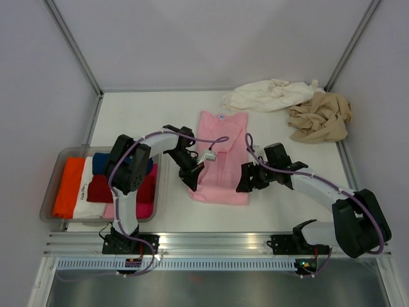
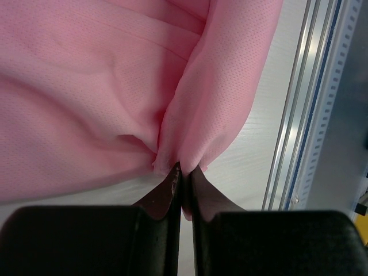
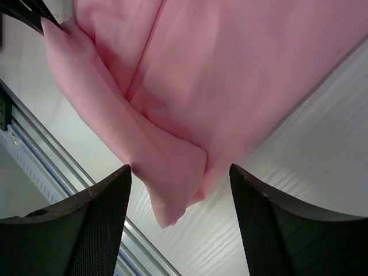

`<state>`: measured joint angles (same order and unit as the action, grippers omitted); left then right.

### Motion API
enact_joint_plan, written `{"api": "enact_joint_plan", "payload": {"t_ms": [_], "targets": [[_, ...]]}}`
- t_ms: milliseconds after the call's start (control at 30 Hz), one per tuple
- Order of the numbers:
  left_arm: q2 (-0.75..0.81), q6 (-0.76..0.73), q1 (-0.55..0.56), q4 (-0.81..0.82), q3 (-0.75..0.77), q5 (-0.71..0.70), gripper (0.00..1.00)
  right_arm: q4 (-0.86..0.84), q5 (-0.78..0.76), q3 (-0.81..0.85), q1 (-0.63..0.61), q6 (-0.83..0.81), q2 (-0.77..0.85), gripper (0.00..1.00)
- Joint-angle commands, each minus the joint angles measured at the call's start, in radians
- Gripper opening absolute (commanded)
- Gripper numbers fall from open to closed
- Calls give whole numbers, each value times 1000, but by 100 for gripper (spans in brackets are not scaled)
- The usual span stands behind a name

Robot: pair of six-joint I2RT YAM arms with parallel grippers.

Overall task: Roll the t-shirts
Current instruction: Roll the tshirt

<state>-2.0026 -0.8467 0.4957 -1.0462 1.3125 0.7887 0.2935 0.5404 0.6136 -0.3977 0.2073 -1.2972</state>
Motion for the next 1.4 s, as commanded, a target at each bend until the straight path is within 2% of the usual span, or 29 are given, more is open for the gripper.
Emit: {"api": "enact_joint_plan", "payload": {"t_ms": [0,200,233,267,300,333,433,467,533,600,733,900,1000,1200,1367], "targets": [[-19,-25,-2,-25,42,26,13,-17,102,-20,-9,-5,22,73],[-33,-28,-5,-26,44,29,14,27,130,-55,-10,1,64,69],[-35,-31,-6,-26,41,29,14,27,121,-58,-10,9,49,64],[-38,-32,-6,-26,41,29,14,27,112,-58,-10,12,41,54],[-39,-32,-8,-26,42,29,14,21,107,-57,-10,17,30,37],[-39,-32,-9,-28,44,30,15,15,107,-54,-10,18,13,33],[-30,-35,-13,-28,51,20,30,-13,127,-35,-10,29,-14,17],[-25,-35,-13,-26,53,17,38,-17,136,-29,-10,30,-22,14],[-9,-31,-25,-35,68,11,45,-16,138,-17,-9,32,-37,2],[2,-20,-39,-49,106,9,49,-13,138,-2,0,35,-47,0],[76,73,-123,-60,148,1,50,-33,151,3,71,82,-69,0],[206,159,-132,-23,62,-78,48,-95,170,2,108,156,-97,0],[274,269,-102,47,-11,-138,45,-116,173,-3,108,162,-108,0],[268,402,23,118,-125,-238,40,-85,150,2,125,144,-126,0],[260,445,35,184,-183,-246,36,-96,130,-3,131,138,-126,0]]}}
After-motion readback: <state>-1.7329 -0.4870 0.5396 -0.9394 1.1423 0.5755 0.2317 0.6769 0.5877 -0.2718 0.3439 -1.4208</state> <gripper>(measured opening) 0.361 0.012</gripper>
